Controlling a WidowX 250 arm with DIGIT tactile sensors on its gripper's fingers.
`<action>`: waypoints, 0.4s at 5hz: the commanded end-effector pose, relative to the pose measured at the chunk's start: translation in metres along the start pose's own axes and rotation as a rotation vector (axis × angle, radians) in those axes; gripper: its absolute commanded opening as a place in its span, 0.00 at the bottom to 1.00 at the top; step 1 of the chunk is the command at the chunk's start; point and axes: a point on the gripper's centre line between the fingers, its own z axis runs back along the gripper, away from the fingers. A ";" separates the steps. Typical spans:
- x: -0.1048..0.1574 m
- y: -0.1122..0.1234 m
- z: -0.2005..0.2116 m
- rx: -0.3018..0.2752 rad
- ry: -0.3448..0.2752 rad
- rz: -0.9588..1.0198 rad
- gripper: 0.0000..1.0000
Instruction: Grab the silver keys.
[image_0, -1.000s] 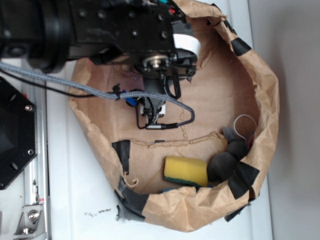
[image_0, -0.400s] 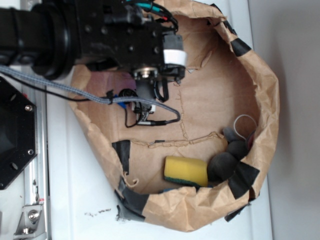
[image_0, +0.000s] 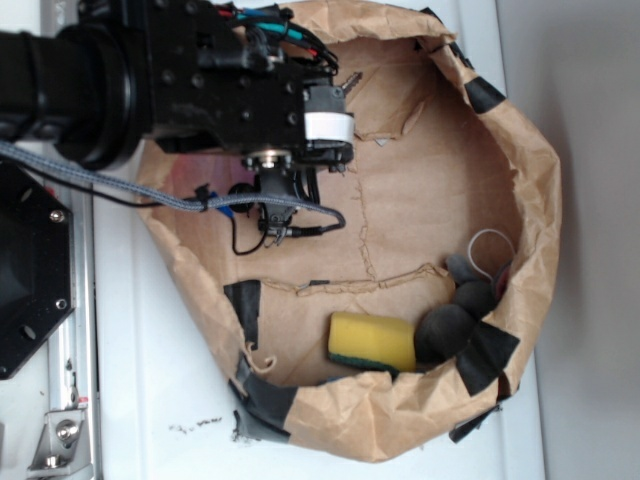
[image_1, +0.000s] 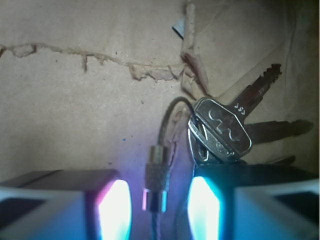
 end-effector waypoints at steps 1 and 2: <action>-0.014 0.006 -0.009 0.021 -0.019 0.062 0.00; -0.017 0.006 -0.007 0.020 -0.026 0.058 0.00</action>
